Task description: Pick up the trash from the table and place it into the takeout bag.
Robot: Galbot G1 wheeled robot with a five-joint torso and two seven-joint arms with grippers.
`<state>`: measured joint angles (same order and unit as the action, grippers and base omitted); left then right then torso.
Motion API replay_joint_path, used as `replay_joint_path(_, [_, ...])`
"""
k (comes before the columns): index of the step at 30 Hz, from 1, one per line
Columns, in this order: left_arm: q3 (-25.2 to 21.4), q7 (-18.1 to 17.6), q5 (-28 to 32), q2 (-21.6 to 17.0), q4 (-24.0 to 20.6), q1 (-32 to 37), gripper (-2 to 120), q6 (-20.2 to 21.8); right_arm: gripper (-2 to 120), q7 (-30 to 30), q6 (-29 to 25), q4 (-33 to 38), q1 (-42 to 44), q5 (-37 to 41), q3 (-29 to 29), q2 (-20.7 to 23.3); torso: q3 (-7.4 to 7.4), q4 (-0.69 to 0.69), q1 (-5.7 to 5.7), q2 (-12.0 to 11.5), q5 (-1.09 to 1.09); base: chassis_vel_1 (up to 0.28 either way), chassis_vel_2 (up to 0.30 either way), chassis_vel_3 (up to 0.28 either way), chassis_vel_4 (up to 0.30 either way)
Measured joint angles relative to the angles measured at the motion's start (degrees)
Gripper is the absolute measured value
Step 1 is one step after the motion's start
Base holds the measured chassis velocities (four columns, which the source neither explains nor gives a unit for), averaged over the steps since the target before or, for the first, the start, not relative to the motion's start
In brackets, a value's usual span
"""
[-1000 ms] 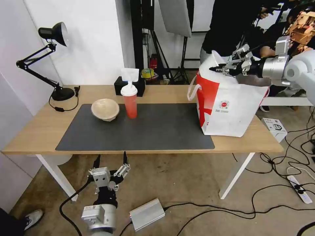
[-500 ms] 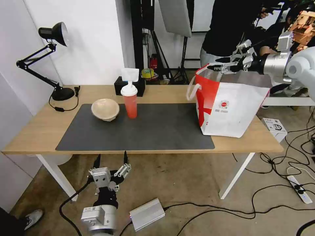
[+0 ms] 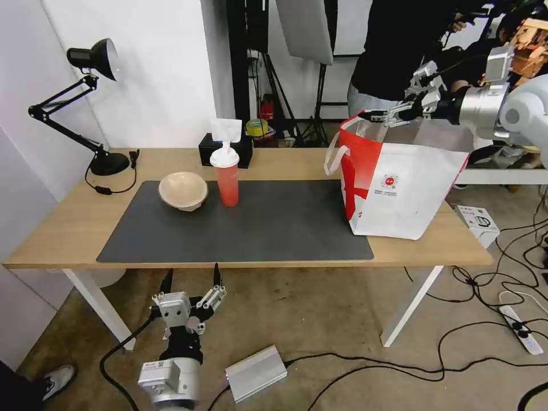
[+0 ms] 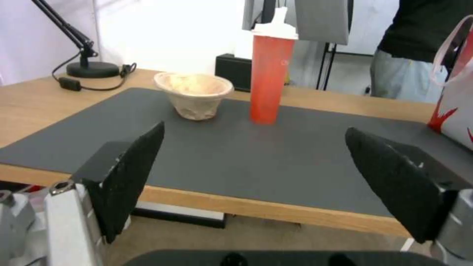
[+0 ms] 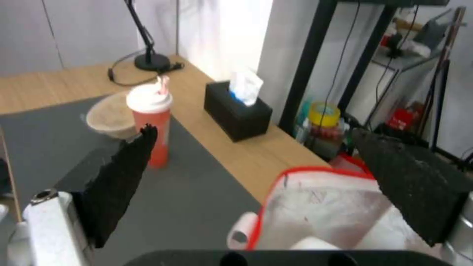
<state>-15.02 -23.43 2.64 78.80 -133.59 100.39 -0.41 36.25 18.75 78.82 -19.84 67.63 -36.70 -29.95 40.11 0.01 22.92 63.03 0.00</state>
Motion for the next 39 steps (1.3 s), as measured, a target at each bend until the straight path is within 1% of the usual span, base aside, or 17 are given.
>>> replay_joint_path(7, [-0.1,0.0,0.1,-0.3,-0.1,-0.1,97,-0.1,100,-6.3,-1.6,6.8,3.8,3.4,4.2,1.9,0.00,0.00,0.00,0.0,0.00,0.000,0.000,0.000,0.000])
replay_joint_path(10, [-0.4,-0.1,0.7,0.0,0.3,-1.0,97,-0.1,100,-12.4,-3.3,12.2,8.8,4.4,8.4,3.3,0.00,0.00,0.00,0.0,0.00,0.000,0.000,0.000,0.000])
replay_joint_path(11, [-0.4,-0.1,0.7,0.0,0.3,-1.0,97,-0.1,100,-12.4,-3.3,12.2,8.8,4.4,8.4,3.3,0.00,0.00,0.00,0.0,0.00,0.000,0.000,0.000,0.000])
replay_joint_path(14, [-0.6,-0.1,1.1,0.1,0.4,-1.3,97,-0.1,100,-18.9,-6.3,17.7,16.3,4.4,14.0,4.4,0.00,-0.01,0.00,0.0,0.01,0.000,0.000,0.000,0.000])
replay_joint_path(15, [-0.6,-0.2,1.1,0.1,0.5,-1.2,97,-0.1,100,-23.1,-8.5,20.8,20.9,4.2,17.2,4.9,0.00,0.00,0.00,0.0,0.01,0.000,0.000,0.000,0.000])
replay_joint_path(16, [-0.6,-0.2,1.1,0.1,0.5,-1.2,97,-0.1,100,-23.1,-8.5,20.8,20.9,4.2,17.2,4.9,0.00,0.00,0.00,0.0,0.01,0.000,0.000,0.000,0.000])
replay_joint_path(19, [-0.4,-0.2,0.7,0.4,0.7,-1.0,97,-0.2,100,-30.8,-13.6,25.8,26.3,3.6,19.4,5.7,0.00,-0.02,0.00,0.0,0.01,0.000,0.000,0.000,0.000])
replay_joint_path(20, [-0.4,-0.2,0.7,0.4,0.7,-1.0,97,-0.2,100,-30.8,-13.6,25.8,26.3,3.6,19.4,5.7,0.00,-0.02,0.00,0.0,0.01,0.000,0.000,0.000,0.000])
replay_joint_path(21, [-0.5,-0.2,0.5,0.7,0.7,-0.8,97,-0.4,100,-33.2,-15.1,27.2,27.1,3.4,19.4,5.8,0.00,-0.02,0.00,0.0,0.00,0.000,0.000,0.000,0.000])
replay_joint_path(23, [-0.7,-0.2,-0.3,1.6,0.6,-0.1,97,-0.8,100,-38.6,-17.8,30.0,28.4,2.7,19.4,5.3,0.00,-0.02,0.00,0.0,0.00,0.000,0.000,0.000,0.000])
replay_joint_path(24, [-0.7,-0.2,-0.3,1.6,0.6,-0.1,97,-0.8,100,-38.6,-17.8,30.0,28.4,2.7,19.4,5.3,0.00,-0.02,0.00,0.0,0.00,0.000,0.000,0.000,0.000])
replay_joint_path(27, [-1.2,-0.2,-1.1,2.8,0.2,0.6,97,-1.1,100,-47.0,-20.7,34.3,31.1,0.6,19.8,3.1,0.00,0.03,0.00,0.0,-0.01,0.000,0.000,0.000,0.000])
replay_joint_path(28, [-1.2,-0.2,-1.1,2.8,0.2,0.6,97,-1.1,100,-47.0,-20.7,34.3,31.1,0.6,19.8,3.1,0.00,0.03,0.00,0.0,-0.01,0.000,0.000,0.000,0.000])
replay_joint_path(31, [-1.3,-0.2,-1.5,3.1,0.0,1.0,97,-1.1,100,-52.4,-22.2,37.6,35.1,-1.8,22.0,1.7,0.00,-0.01,0.00,0.0,0.00,0.000,0.000,0.000,0.000])
replay_joint_path(33, [-1.3,-0.2,-1.6,3.1,0.0,1.1,97,-1.1,100,-53.4,-22.3,38.2,36.0,-2.2,22.4,1.5,0.00,-0.01,0.00,0.0,0.00,0.000,0.000,0.000,0.000])
replay_joint_path(37, [-1.4,-0.2,-1.8,3.4,-0.1,1.3,97,-1.2,100,-58.1,-23.5,40.6,39.6,-4.7,24.0,0.4,0.00,0.00,0.00,0.0,-0.01,0.000,0.000,0.000,0.000])
replay_joint_path(39, [-1.4,-0.2,-1.9,3.5,-0.1,1.3,97,-1.2,100,-60.5,-24.7,41.9,43.2,-8.0,25.9,-0.4,0.00,0.00,0.00,0.0,0.00,0.000,0.000,0.000,0.000])
